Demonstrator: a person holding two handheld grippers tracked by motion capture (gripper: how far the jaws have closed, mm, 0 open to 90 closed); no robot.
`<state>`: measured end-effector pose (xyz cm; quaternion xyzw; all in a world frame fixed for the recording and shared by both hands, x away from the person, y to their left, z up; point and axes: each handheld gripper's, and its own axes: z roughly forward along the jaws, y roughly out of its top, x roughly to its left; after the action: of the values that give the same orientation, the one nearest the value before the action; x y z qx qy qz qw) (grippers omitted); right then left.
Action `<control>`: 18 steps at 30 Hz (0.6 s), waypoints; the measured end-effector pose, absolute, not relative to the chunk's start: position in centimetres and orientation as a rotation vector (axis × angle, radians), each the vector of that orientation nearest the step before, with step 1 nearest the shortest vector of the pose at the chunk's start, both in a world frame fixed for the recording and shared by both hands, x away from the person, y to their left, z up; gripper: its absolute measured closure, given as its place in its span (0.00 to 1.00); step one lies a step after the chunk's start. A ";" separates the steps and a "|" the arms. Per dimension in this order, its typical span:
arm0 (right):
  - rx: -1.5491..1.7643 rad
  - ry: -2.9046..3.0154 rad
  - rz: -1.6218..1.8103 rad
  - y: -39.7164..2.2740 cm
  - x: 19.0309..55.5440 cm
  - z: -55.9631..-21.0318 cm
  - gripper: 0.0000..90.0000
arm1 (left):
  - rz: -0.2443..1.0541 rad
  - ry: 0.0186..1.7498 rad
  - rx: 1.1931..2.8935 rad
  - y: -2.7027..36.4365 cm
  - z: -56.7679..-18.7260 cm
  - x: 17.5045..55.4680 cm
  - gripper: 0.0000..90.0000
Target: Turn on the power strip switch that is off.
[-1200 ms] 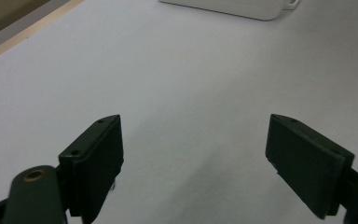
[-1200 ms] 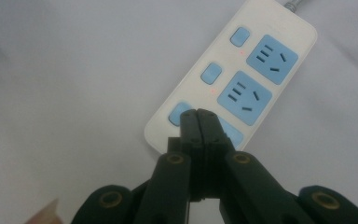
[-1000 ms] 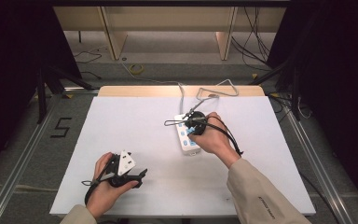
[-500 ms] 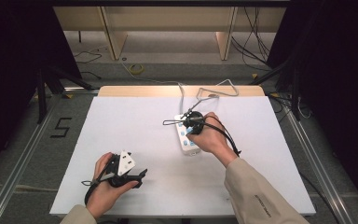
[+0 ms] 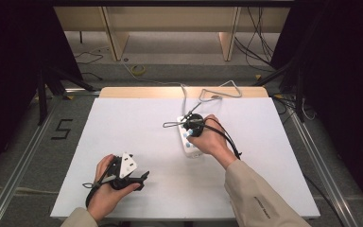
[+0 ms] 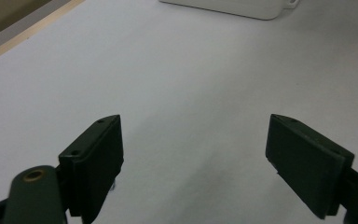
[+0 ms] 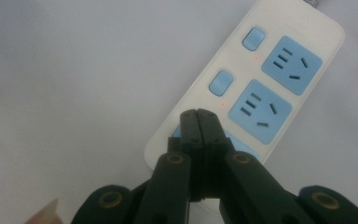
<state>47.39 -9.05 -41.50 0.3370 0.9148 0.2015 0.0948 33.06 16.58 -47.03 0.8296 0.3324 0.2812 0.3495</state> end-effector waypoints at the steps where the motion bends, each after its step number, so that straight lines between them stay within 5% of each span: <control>1: 0.997 2.714 0.594 -9.0 47.4 -41.5 1.00 | 0.729 0.861 2.150 16.6 -47.0 33.1 0.21; 18: 1.009 2.715 0.584 -8.7 47.7 -41.8 1.00 | 0.723 0.863 2.149 16.5 -47.1 33.1 0.21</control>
<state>47.74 -8.73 -41.81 0.3399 0.9148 0.1970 0.0936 33.09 16.54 -47.07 0.8296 0.3333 0.2793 0.3503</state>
